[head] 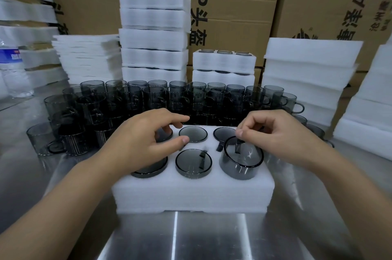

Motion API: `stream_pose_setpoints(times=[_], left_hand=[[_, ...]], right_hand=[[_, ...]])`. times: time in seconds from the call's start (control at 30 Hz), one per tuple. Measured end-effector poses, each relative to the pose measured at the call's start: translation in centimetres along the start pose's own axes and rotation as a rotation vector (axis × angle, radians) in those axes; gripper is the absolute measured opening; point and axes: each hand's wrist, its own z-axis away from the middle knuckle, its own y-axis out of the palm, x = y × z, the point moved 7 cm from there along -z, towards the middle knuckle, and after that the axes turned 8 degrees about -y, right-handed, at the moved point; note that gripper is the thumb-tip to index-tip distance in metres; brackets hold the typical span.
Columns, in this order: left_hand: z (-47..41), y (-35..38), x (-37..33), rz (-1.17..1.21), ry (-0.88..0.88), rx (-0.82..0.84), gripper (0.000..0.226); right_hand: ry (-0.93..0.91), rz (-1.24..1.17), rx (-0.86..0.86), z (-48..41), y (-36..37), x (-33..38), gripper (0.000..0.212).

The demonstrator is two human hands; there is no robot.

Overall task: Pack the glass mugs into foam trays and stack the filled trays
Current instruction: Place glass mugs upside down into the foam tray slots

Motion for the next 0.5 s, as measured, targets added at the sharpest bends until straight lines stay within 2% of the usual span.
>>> stream_pose_setpoints(times=[0.27, 0.5], left_hand=[[-0.05, 0.01, -0.12, -0.002, -0.002, 0.006, 0.045], [0.0, 0.02, -0.18, -0.003, 0.002, 0.002, 0.043]], right_hand=[[0.013, 0.04, 0.029, -0.05, 0.42, -0.2, 0.033], [0.044, 0.112, 0.0, 0.01, 0.39, -0.45, 0.032]])
